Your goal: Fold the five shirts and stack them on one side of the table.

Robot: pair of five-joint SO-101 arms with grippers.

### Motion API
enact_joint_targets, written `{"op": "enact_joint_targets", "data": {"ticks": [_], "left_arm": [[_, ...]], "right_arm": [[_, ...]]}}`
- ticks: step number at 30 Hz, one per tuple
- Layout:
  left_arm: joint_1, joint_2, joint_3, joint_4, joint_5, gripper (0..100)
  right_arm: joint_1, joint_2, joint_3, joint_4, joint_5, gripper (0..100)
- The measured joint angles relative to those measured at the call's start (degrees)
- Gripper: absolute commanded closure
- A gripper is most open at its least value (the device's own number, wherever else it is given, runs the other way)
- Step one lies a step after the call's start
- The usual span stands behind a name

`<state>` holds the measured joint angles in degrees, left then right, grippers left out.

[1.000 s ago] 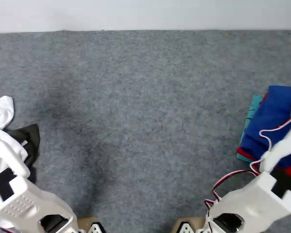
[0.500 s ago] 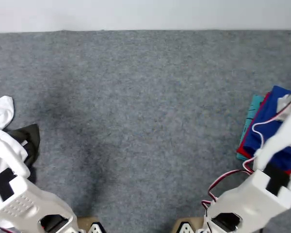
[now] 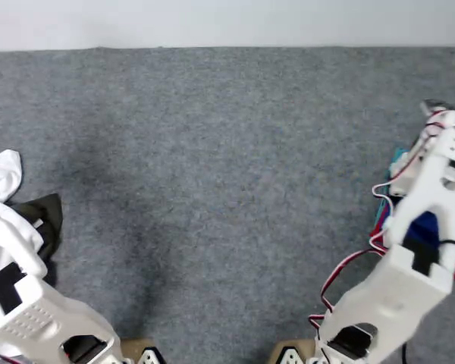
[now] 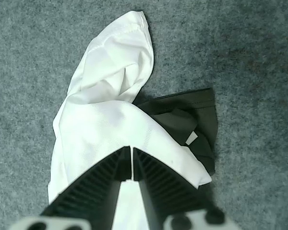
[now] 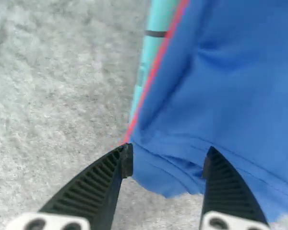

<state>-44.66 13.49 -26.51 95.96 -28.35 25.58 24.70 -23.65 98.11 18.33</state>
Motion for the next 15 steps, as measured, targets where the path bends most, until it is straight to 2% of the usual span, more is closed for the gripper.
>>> {"op": "enact_joint_targets", "data": {"ticks": [4, 11, 15], "left_arm": [[0.00, 0.00, 0.00, 0.00, 0.00, 98], [-0.09, 0.00, 0.00, 0.00, 0.00, 98], [-0.09, 0.00, 0.00, 0.00, 0.00, 98]], "right_arm": [[-1.49, 2.46, 0.00, -2.20, 0.00, 76.0], [0.26, 2.99, 0.00, -4.40, 0.00, 76.4], [1.41, 2.99, -0.79, -4.66, 2.73, 83.2]]}}
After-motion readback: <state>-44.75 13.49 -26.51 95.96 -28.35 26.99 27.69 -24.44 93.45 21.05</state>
